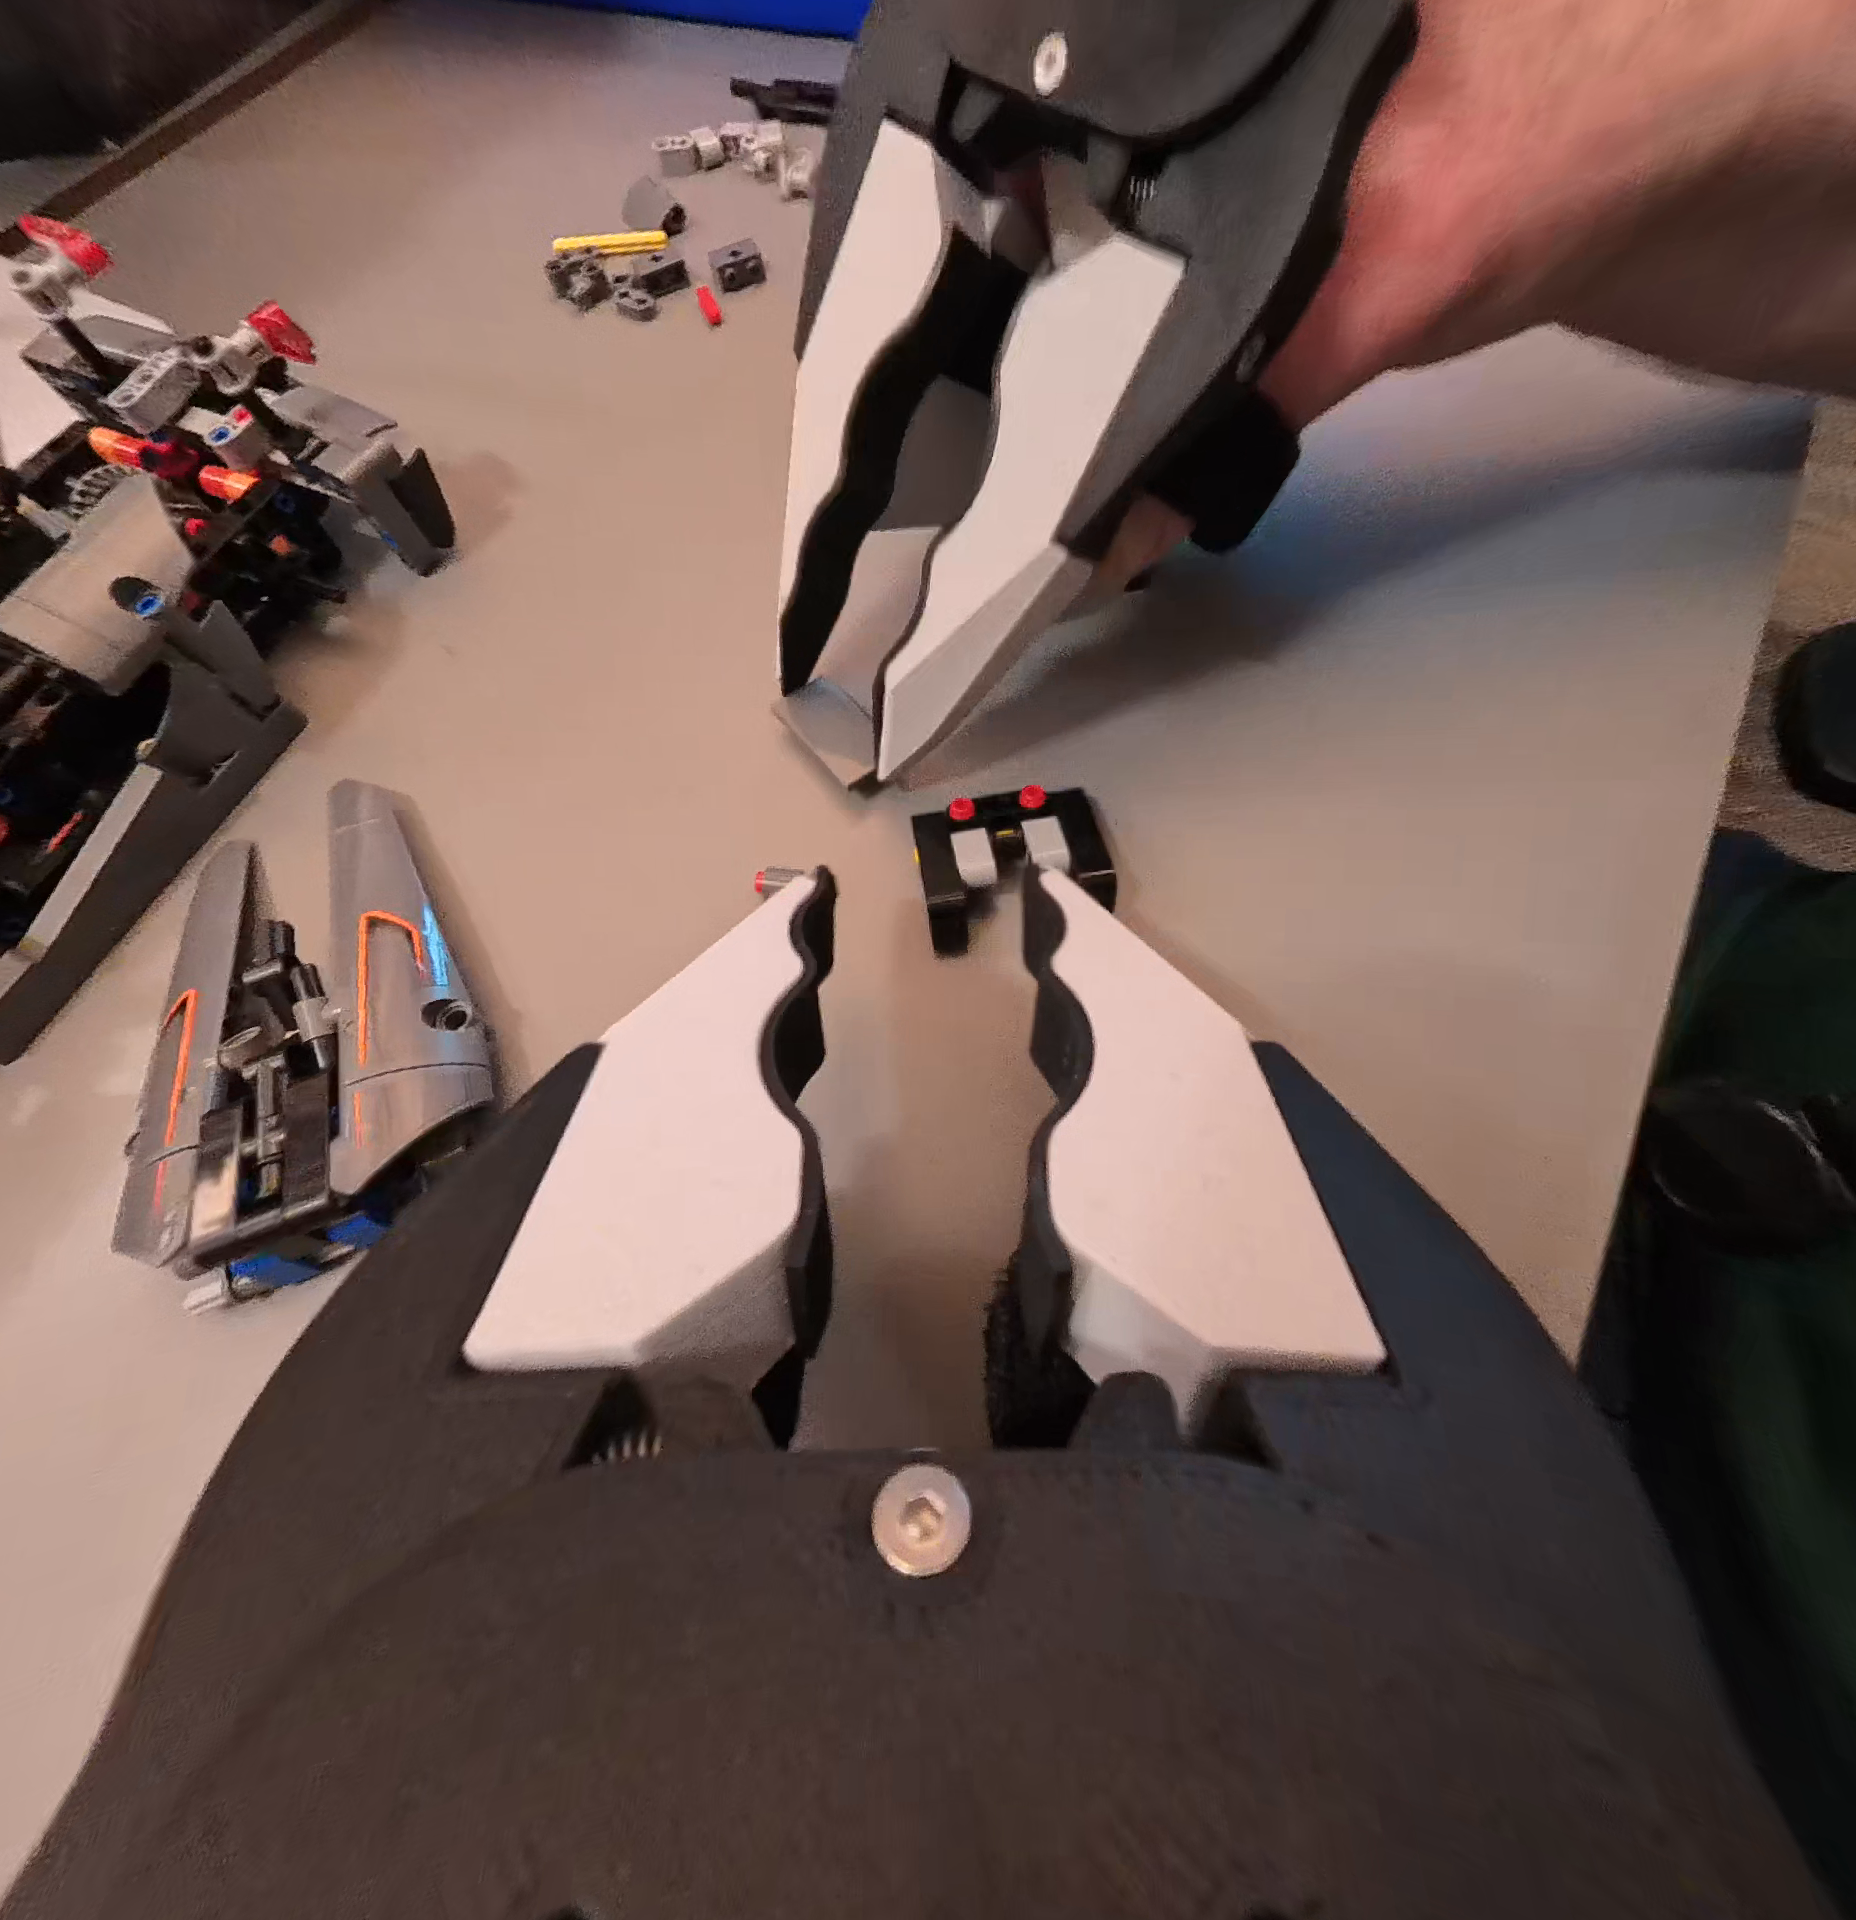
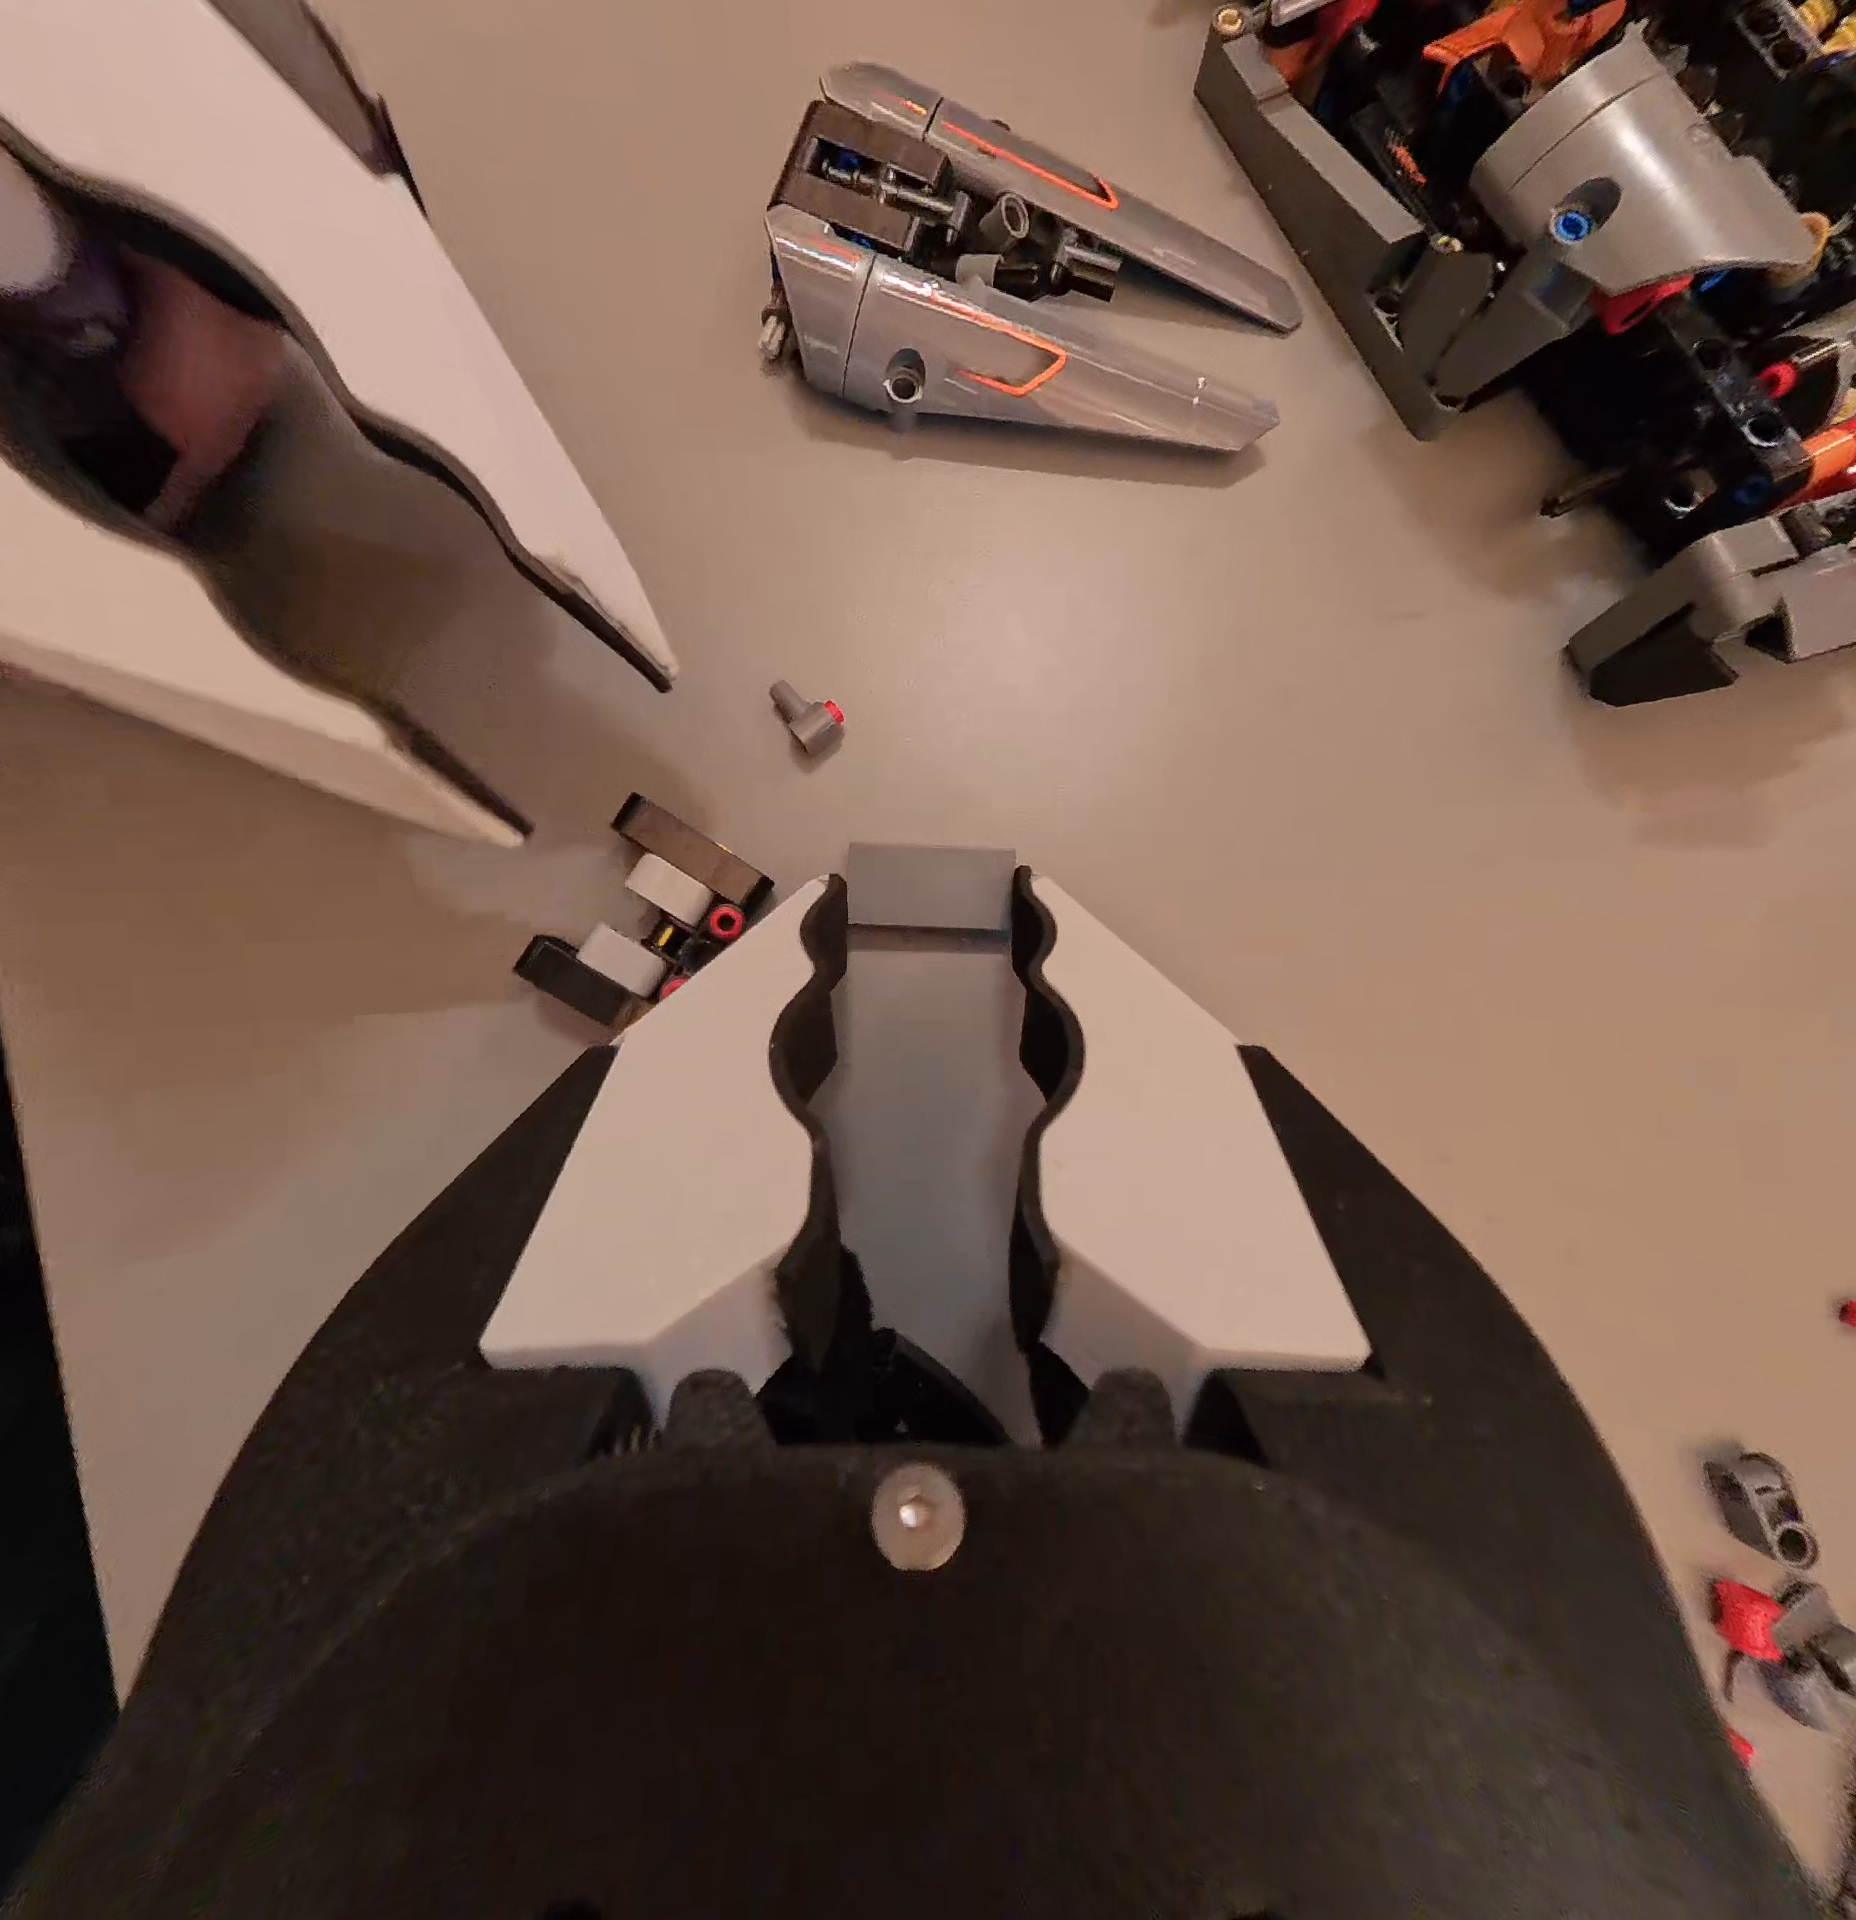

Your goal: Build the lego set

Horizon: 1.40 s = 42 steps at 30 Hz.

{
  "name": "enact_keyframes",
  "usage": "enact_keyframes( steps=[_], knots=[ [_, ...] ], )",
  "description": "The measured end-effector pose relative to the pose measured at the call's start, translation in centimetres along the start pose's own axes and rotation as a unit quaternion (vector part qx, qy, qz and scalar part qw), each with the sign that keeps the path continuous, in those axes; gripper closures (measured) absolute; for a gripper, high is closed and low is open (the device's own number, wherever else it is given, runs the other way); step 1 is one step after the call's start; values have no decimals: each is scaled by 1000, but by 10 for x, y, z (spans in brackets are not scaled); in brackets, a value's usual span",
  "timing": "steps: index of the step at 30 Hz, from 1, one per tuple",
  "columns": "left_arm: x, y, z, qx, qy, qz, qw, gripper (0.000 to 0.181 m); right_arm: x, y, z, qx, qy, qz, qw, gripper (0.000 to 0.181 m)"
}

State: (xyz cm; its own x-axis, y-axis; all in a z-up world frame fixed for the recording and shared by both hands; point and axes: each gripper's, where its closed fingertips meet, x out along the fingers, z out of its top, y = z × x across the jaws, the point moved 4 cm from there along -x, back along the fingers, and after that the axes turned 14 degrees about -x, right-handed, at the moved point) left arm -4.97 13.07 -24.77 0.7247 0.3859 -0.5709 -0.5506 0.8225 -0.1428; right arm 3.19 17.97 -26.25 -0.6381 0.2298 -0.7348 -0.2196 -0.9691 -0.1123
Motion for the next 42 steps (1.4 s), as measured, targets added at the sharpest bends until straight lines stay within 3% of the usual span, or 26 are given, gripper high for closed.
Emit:
enact_keyframes(
  steps=[1, 4, 8, 13, 23, 33, 42],
  knots=[
    [2, 0, -2, 8, 5, 19, 1000, 141, -3, 0, 1, 4, -13, 10, 1000, 151],
    [9, -9, -7, 36, 23, 43, 998, 130, -14, 2, 4, -18, -51, 33, 998, 151],
    [17, -16, -7, 42, 33, 56, 997, 132, -28, 11, 8, -79, -85, 72, 991, 151],
    [18, -21, -6, 44, 44, 59, 996, 129, -24, 23, -3, -134, -58, 114, 983, 152],
    [26, -15, -7, 47, 66, 85, 993, 138, -17, 42, -5, -128, -61, 132, 981, 152],
    [24, -9, -7, 127, 82, 2, 988, 141, -28, 35, -2, -126, -91, 125, 980, 152],
    [27, -6, -5, 173, 87, -73, 978, 141, -18, 35, 4, -222, -92, 152, 959, 152]
  ],
)
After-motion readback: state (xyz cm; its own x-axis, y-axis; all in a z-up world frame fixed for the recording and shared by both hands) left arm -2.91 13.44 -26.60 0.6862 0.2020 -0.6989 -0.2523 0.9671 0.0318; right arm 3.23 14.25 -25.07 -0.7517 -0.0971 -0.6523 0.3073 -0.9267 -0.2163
